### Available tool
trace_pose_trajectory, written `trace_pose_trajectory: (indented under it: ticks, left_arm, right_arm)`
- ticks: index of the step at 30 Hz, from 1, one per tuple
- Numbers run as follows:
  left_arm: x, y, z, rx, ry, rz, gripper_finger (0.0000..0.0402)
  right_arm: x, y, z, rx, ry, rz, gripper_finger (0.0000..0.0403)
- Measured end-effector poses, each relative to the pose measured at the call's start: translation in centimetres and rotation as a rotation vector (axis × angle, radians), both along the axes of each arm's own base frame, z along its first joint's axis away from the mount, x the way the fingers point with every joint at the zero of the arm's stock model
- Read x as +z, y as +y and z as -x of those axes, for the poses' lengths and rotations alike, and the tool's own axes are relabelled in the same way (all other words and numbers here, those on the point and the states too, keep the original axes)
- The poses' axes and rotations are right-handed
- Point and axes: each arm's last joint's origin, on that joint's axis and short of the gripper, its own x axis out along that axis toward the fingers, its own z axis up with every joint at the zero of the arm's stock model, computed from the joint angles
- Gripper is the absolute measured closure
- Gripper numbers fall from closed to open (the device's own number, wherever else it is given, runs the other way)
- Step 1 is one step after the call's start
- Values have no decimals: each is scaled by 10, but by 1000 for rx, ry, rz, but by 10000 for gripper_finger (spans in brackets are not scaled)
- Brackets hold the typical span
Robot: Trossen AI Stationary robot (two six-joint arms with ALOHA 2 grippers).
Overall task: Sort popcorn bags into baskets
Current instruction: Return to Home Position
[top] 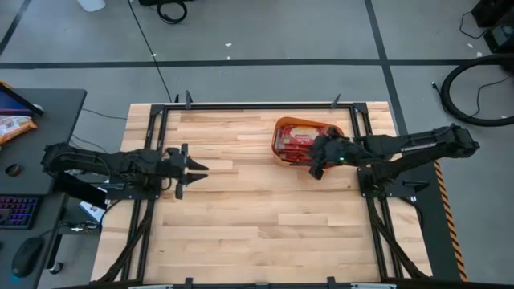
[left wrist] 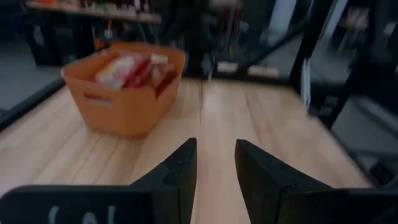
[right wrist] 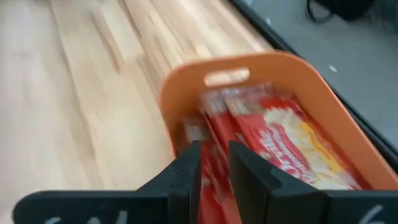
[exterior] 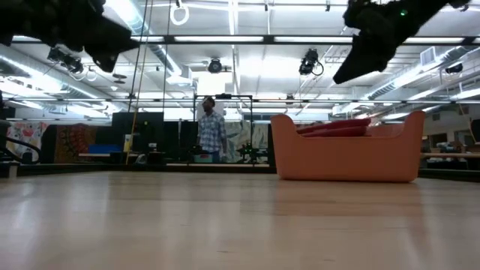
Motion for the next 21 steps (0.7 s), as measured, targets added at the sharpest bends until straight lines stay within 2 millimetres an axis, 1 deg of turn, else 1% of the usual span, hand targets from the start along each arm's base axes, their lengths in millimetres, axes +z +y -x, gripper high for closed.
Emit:
trace_pose_trajectory:
  ticks: [3,7,9,13,21]
  left_arm:
    - [-2,2,9,18,-48,15,288]
    - [-8,3,19,38,-92,24,288]
    - [-9,4,21,45,-111,30,288]
    - [-12,5,27,51,-128,41,288]
    - [-11,7,41,76,-158,21,288]
  right_arm:
    - [-11,0,8,3,-158,-13,318]
    - [-33,1,16,47,-308,-67,318]
    - [-43,2,22,50,-341,-91,318]
    - [-58,1,33,42,-394,-128,318]
    - [-75,1,49,58,-605,-143,318]
